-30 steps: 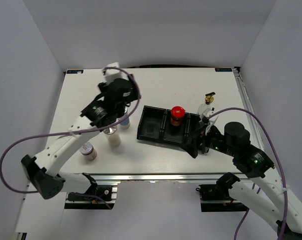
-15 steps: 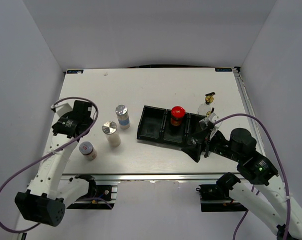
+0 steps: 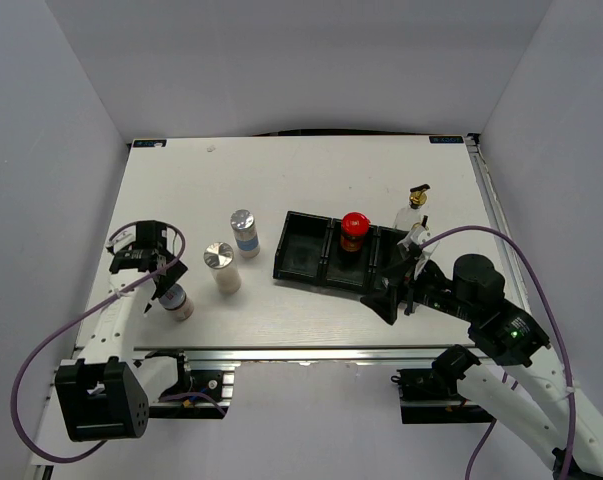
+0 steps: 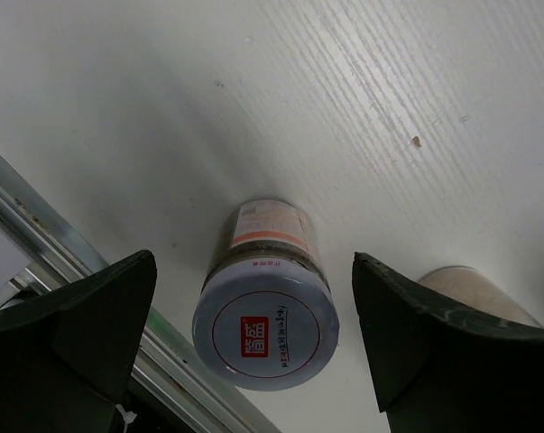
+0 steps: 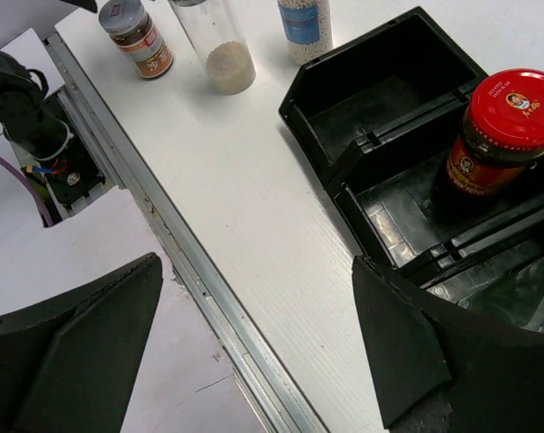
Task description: Organize the condiment bottles
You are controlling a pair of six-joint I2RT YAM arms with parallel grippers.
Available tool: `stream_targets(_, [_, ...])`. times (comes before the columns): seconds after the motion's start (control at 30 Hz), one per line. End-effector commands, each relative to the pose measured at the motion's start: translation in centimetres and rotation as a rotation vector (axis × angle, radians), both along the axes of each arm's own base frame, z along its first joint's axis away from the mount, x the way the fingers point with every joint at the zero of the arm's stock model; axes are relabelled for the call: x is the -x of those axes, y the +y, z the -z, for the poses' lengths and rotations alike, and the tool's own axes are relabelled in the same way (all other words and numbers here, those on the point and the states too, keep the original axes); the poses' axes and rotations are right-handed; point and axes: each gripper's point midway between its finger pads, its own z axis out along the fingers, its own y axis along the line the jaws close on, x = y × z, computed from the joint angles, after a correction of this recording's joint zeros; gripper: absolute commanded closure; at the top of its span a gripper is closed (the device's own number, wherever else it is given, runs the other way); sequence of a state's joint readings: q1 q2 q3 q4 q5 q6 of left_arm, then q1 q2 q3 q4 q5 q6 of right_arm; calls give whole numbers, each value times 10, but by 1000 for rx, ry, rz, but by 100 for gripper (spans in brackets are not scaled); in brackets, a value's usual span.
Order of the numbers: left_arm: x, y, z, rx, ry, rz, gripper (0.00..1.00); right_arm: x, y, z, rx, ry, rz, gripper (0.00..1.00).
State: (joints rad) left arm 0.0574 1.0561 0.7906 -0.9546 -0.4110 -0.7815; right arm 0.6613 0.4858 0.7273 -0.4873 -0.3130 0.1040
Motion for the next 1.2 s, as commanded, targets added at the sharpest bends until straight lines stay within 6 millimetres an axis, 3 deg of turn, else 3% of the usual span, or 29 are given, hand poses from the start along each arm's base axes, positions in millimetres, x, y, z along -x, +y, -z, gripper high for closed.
stream_targets(0.0, [-7,-2,6,18,-31,13,2,-3,3,-8,-31,-27,4,11])
stream_targets(0.13, [-8,-9,20,55,-41,16,5,-3,3,-7,-31,-28,3,11])
stream_targets(0.33, [-11,-25,27,142,-74,41,34,-4,3,-6,-31,-22,12,11])
stream_targets(0.4, [-7,-22,27,124,-68,32,43,-4,3,-6,-32,-23,12,11])
stream_targets(0.47, [-6,-17,19,98,-77,22,59,-4,3,-6,-34,-23,10,11])
stream_targets(0.63, [-18,-16,-6,92,-169,30,81,-5,3,-5,-28,-15,17,11])
stream_targets(0.67, [-21,-14,-13,80,-183,30,91,-5,3,-5,-30,-15,16,11])
stream_targets(0.73, [-32,-5,-40,31,-250,9,99,-4,3,-6,-34,-17,13,11])
stream_targets(0.8, [-54,-5,-76,27,-370,16,100,-2,4,-7,-39,-22,1,11])
stream_targets(1.03, [-120,-34,-196,139,-813,155,100,4,9,-7,-37,-7,-51,10])
stream_targets(1.07, [-130,-46,-214,174,-864,212,100,5,9,-7,-36,-7,-53,11])
stream_targets(1.13, [-148,-61,-224,205,-875,267,100,7,10,-8,-41,-9,-67,11])
stream_targets(1.17, [-155,-89,-251,215,-935,356,100,7,10,-8,-43,-9,-68,11])
